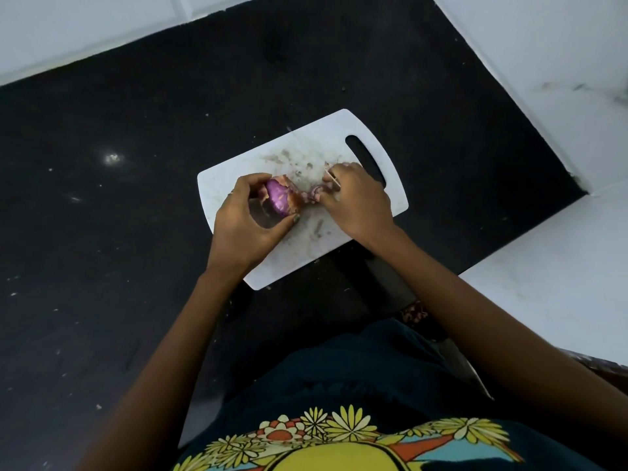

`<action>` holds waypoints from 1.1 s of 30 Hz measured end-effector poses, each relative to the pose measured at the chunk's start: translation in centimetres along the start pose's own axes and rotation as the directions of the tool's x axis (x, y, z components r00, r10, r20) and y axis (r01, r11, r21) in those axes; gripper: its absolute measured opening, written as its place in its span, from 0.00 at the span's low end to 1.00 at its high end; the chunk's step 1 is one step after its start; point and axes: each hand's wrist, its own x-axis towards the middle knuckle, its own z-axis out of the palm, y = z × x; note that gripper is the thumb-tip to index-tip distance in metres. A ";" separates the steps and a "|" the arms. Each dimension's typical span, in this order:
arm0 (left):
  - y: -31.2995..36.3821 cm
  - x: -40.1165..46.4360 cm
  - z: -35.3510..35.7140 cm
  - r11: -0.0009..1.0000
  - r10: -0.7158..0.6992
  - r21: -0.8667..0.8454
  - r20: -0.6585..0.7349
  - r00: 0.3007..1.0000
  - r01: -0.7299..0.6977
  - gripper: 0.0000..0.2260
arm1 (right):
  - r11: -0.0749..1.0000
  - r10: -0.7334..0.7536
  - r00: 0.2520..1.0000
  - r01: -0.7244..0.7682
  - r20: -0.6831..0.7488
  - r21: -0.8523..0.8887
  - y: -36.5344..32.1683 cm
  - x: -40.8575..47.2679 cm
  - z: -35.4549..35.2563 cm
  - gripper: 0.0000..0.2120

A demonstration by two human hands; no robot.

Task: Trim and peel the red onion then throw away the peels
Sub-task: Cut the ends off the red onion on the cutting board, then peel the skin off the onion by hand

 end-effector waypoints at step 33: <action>-0.5 -0.2 0.3 0.996 -0.088 0.034 0.001 0.996 0.088 0.31 | 0.980 -0.062 0.998 0.057 0.019 0.190 0.0 1.0 -1.6 0.04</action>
